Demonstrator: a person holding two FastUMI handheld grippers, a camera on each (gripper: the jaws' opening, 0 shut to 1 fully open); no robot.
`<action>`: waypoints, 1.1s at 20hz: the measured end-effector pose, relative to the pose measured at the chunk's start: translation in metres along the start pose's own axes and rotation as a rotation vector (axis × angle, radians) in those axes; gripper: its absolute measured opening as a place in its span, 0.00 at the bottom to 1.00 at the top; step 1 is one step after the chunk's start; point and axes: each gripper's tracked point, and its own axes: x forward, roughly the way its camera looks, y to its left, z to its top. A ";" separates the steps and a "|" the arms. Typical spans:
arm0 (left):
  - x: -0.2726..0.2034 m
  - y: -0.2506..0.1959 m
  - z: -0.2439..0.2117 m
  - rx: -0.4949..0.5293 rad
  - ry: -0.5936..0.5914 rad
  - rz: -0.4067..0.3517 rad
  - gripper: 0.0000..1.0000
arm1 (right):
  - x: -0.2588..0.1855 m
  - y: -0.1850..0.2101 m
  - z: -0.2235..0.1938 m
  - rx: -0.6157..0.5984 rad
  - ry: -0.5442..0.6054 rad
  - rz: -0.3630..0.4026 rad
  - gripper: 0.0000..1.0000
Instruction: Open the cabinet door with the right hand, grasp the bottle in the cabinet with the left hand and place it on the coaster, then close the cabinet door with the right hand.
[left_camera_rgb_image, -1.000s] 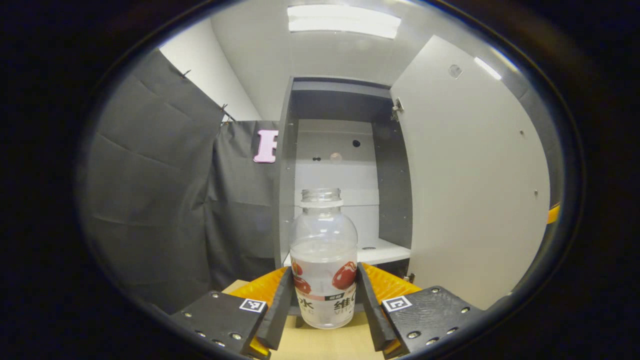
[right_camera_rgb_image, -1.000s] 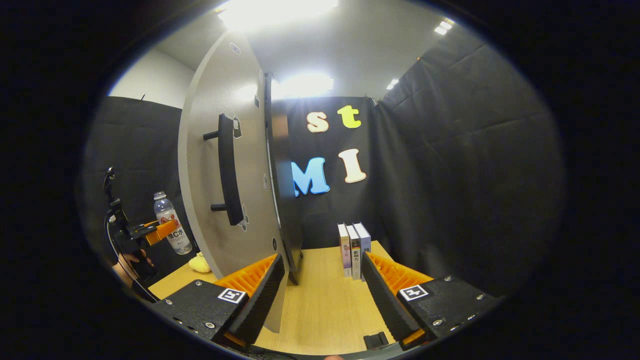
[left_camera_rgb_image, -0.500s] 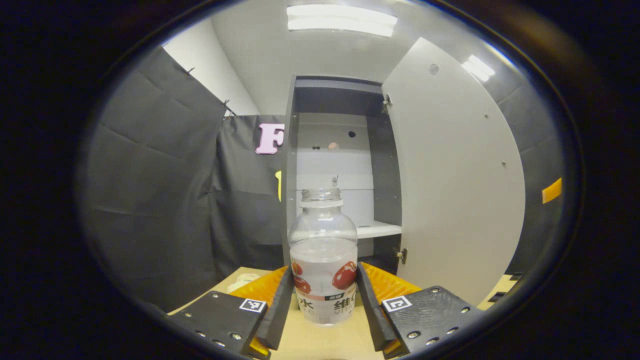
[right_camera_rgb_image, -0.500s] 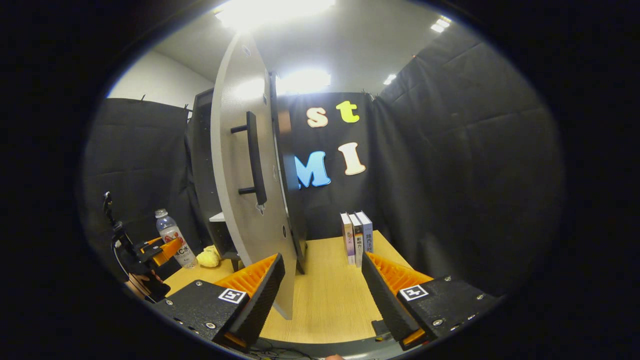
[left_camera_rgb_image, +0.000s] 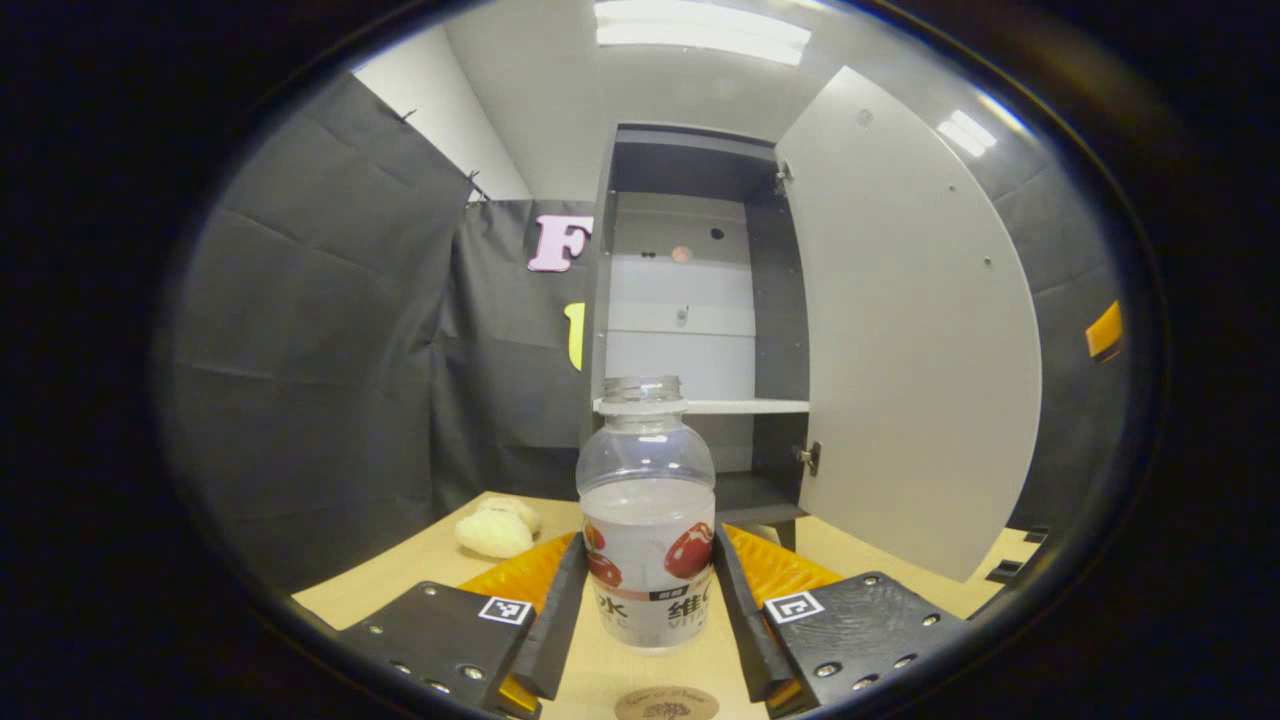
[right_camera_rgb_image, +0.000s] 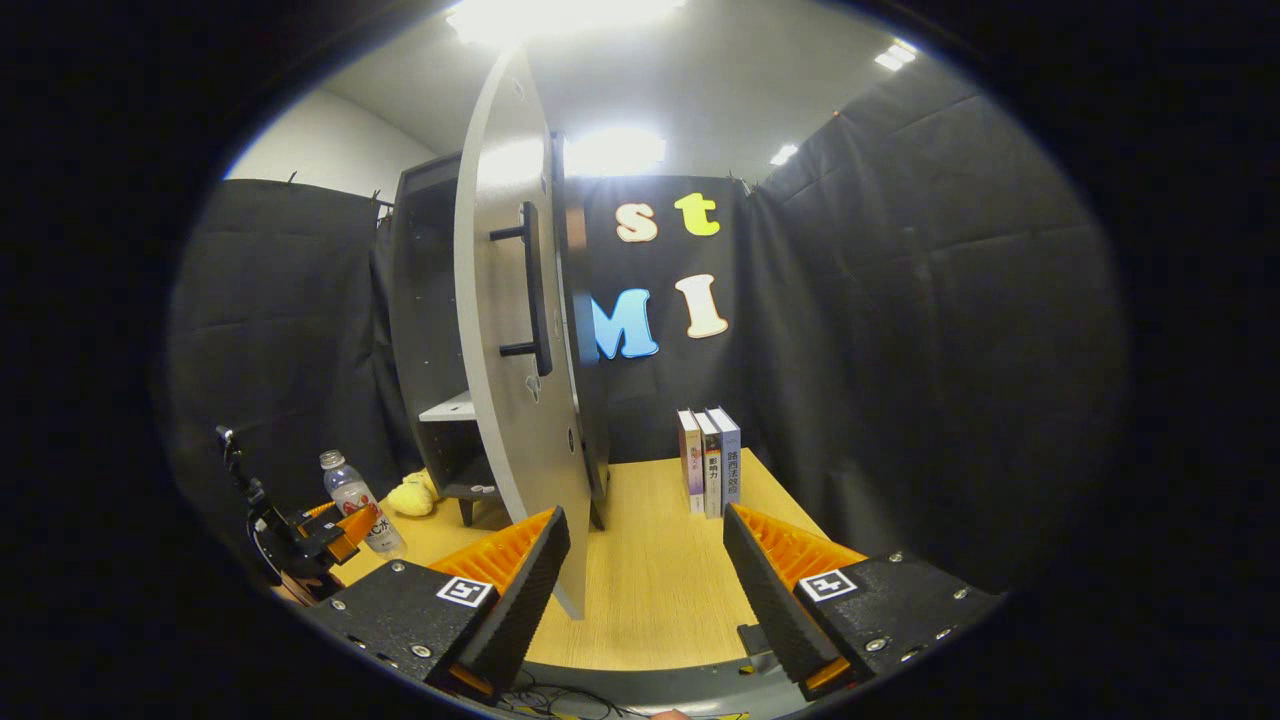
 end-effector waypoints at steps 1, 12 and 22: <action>-0.001 0.000 -0.011 0.001 0.012 0.001 0.69 | 0.000 -0.001 -0.003 -0.008 0.008 -0.002 0.95; -0.017 -0.008 -0.115 0.023 0.128 0.020 0.69 | 0.007 0.009 -0.031 -0.090 0.088 0.030 0.95; -0.039 -0.007 -0.148 0.010 0.191 0.062 0.70 | 0.006 0.009 -0.033 -0.083 0.100 0.052 0.95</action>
